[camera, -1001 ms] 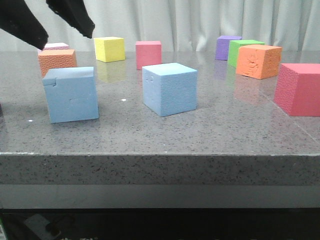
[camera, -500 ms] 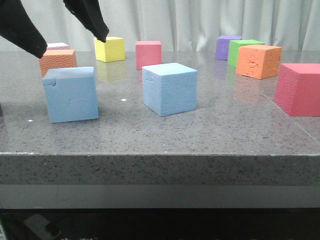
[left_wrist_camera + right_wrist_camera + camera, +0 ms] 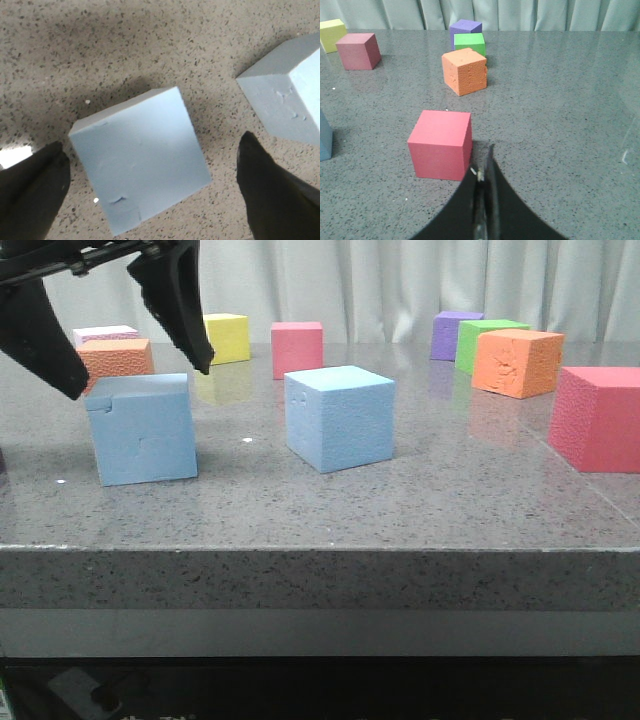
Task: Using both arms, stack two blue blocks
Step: 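Lower the left gripper onto the nearer light blue cube and grasp it, then lift the cube with the left gripper and carry it over the other blue cube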
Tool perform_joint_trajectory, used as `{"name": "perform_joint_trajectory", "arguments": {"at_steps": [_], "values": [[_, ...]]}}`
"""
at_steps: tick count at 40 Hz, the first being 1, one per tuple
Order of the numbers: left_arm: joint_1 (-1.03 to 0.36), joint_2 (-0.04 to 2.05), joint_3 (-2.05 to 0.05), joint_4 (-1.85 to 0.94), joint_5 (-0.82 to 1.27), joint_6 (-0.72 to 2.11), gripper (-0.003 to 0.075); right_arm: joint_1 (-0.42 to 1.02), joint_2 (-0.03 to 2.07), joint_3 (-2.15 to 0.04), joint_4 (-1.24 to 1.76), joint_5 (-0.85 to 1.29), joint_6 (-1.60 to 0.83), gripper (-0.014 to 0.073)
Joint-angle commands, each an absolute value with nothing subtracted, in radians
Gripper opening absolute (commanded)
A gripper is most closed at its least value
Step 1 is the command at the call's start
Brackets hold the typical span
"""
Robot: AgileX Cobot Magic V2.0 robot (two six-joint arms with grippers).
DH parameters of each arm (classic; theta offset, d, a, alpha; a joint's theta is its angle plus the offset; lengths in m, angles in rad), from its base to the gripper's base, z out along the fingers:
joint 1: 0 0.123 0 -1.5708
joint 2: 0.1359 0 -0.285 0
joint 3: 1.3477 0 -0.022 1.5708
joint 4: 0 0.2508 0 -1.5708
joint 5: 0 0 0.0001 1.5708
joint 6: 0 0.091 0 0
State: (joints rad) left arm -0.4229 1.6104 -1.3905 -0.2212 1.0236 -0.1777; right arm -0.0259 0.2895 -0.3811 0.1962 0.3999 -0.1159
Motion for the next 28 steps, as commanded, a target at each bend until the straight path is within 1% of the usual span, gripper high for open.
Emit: {"name": "perform_joint_trajectory", "arguments": {"at_steps": [1,9,20,23,28], "values": [[-0.431,1.597,-1.454,-0.247,1.024,-0.190,0.0653,-0.012,0.297,-0.408,0.199,0.316,-0.127,-0.0071],[-0.431,1.644,-1.467,-0.248,1.072,-0.191,0.0654,-0.008,0.297,-0.408,0.199,0.316,-0.127,-0.0071],[-0.431,1.650,-1.467,-0.248,1.072,-0.191,0.0650,-0.008,0.297,-0.408,0.199,0.316,-0.127,-0.0071],[-0.431,1.650,-1.467,-0.248,1.072,-0.191,0.0626,-0.008,0.297,-0.408,0.199,0.316,-0.127,-0.0071],[-0.431,1.650,-1.467,-0.248,1.079,-0.191,0.0527,-0.008,0.297,-0.408,0.199,0.316,-0.127,-0.0071]]}}
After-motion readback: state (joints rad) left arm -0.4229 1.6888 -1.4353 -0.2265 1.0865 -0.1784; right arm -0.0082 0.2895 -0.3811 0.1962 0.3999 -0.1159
